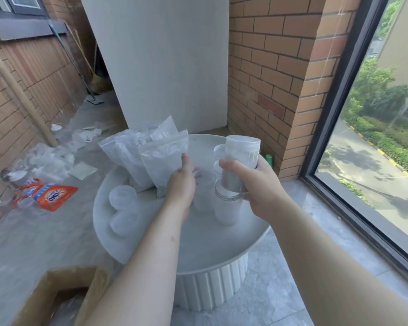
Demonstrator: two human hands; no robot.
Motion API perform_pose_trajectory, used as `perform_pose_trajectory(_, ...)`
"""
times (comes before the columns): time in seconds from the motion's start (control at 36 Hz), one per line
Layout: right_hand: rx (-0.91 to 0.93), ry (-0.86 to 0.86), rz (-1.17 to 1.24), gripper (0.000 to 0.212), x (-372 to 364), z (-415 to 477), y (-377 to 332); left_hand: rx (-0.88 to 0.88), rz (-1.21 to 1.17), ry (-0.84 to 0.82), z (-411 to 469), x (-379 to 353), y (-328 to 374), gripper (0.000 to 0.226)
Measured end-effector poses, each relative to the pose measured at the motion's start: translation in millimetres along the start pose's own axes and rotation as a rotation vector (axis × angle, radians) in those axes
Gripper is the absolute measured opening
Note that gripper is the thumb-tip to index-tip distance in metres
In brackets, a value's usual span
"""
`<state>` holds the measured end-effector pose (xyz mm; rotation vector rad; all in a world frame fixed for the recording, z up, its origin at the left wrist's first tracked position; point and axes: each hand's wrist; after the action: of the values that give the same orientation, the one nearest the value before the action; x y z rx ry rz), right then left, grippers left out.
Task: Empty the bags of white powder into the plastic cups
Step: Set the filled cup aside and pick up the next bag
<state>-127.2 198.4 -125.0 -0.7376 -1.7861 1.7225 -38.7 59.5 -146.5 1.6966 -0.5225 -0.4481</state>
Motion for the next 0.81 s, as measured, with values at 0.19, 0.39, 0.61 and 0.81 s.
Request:
perform_pose_trajectory(0.19,-0.011,-0.103,-0.011,0.036,-12,-11,-4,-0.06,-0.006,-0.059,1,28,6,0.065)
perform_pose_trajectory(0.39,-0.028,-0.154,0.018,0.056,-7,-6,-3,-0.074,0.012,-0.229,-3,28,11,0.076)
perform_pose_trajectory(0.61,-0.065,-0.203,0.091,0.052,-6,-5,2,-0.053,0.008,-0.247,0,21,10,0.069)
perform_pose_trajectory(0.81,-0.063,-0.227,0.114,0.045,-20,-9,2,-0.14,0.031,-0.174,-2,28,15,0.052)
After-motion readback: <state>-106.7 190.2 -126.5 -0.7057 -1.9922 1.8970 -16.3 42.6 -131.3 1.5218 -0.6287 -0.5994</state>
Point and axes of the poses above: each hand's wrist, its own z-axis towards the middle knuckle, its own x-axis out of the back of the hand, y = z × x, and after that the axes turned 10 degrees about -z, right-handed
